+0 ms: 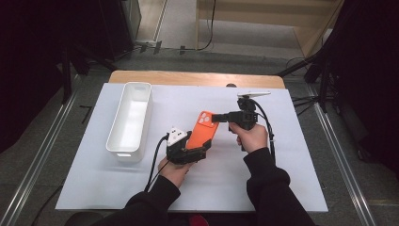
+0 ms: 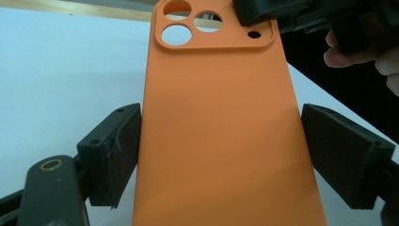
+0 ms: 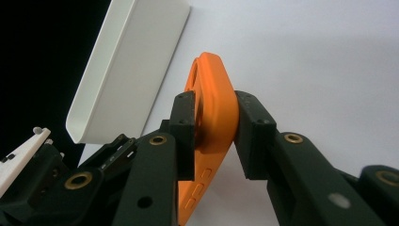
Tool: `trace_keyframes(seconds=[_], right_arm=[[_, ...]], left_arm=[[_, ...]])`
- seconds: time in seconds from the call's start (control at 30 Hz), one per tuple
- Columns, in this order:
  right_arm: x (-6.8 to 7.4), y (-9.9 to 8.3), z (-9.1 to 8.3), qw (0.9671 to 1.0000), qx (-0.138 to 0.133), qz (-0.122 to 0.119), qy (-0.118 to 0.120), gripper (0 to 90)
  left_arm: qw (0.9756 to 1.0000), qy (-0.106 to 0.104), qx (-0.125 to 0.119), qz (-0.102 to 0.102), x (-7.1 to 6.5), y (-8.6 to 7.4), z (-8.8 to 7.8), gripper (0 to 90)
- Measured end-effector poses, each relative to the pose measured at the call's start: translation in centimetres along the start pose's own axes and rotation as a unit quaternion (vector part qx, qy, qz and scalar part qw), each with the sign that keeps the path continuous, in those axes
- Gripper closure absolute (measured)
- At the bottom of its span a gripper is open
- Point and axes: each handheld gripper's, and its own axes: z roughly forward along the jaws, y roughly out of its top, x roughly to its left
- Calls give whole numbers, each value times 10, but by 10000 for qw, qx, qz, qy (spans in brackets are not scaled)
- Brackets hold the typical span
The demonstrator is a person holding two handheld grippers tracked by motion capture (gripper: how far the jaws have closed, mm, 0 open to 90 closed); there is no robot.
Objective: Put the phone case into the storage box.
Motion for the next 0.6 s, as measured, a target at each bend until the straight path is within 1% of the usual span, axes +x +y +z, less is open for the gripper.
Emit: trace_keyframes(seconds=[0.07,0.17,0.23,0.47,0.6], right_arm=[[1,0,-1,10000,14,0,-3,700],[2,0,-1,10000,19,-19,37,720],[4,-1,-1,9999,39,-7,115,732],[12,0,-5,9997,-1,-93,219,744],[13,0,-6,9997,-14,-105,220,746]], left_arm=[[10000,-21,26,-5,0,0,1,156],[9998,61,154,65,-1,-1,2,154],[9998,50,184,56,-1,-1,3,154],[9999,21,90,108,-2,0,2,154],[9998,32,110,140,-2,0,2,154]])
